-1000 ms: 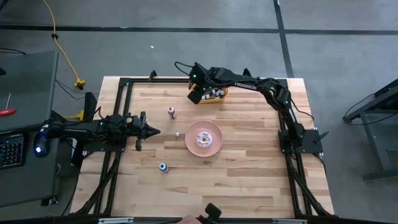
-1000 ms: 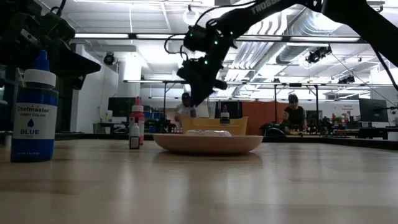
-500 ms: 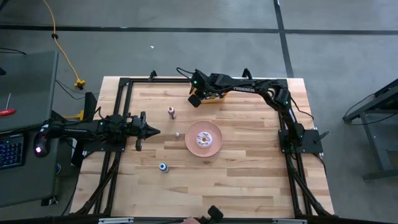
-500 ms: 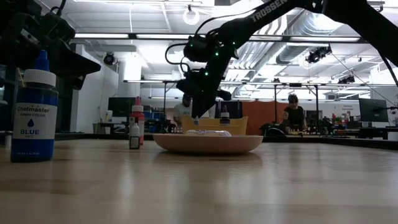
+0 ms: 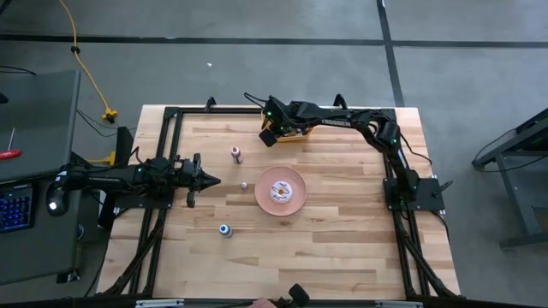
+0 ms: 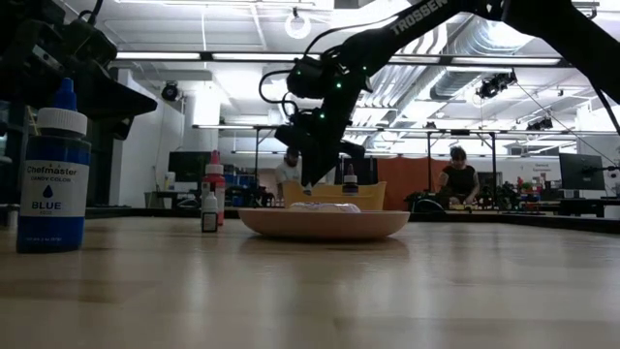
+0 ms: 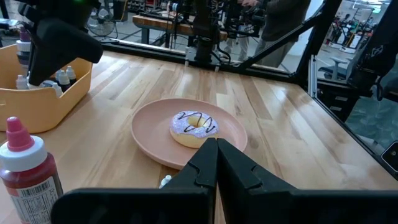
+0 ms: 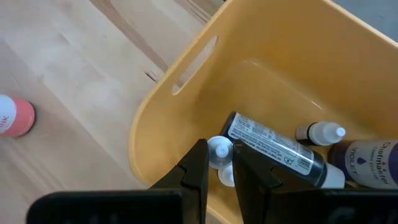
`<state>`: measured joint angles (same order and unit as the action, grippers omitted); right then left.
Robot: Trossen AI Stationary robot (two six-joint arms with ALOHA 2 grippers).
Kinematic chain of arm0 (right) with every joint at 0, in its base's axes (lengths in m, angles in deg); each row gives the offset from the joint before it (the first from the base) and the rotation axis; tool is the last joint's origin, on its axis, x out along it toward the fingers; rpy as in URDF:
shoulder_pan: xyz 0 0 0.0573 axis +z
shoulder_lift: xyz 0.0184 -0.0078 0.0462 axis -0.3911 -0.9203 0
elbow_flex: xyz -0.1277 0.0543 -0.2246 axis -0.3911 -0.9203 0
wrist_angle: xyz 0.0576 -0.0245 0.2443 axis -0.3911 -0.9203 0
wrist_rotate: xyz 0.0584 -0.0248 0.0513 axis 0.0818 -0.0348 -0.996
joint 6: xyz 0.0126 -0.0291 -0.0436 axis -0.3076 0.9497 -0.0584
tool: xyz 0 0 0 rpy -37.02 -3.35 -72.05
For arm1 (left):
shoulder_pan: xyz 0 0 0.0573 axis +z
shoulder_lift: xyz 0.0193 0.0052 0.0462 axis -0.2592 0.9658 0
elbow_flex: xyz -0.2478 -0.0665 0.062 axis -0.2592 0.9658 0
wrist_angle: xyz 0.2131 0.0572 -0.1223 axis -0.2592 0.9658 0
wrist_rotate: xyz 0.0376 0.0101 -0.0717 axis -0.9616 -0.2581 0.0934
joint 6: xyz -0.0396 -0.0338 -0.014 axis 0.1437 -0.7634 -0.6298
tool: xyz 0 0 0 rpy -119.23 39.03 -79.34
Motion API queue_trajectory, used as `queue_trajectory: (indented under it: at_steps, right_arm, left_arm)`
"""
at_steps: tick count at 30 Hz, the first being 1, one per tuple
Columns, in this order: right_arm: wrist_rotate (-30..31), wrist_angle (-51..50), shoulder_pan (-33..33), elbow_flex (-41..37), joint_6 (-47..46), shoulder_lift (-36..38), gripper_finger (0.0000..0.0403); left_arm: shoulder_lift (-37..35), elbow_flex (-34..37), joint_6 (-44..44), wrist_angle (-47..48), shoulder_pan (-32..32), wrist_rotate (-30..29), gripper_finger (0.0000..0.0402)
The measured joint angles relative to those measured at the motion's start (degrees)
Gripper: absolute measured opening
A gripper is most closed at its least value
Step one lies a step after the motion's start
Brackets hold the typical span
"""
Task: Pick & Place food coloring
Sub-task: Put the small blue food coloring bottle into the orange bin, then put the small black food coloring bottle into the orange bin
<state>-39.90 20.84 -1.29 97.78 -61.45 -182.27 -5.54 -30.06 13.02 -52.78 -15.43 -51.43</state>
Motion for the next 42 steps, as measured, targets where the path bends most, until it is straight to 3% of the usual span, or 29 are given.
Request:
queue_trajectory:
  at_steps: [21, 42]
  right_arm:
    - [-0.4, 4.5, 0.7, -4.8, -1.5, 0.0, 0.0051]
    - [-0.6, 4.5, 0.7, -4.8, 0.4, 0.8, 0.0114]
  left_arm:
    - [0.0, 0.0, 0.0, 0.0, 0.0, 0.0, 0.0001]
    - [0.0, 0.0, 0.0, 0.0, 0.0, 0.0, 0.0001]
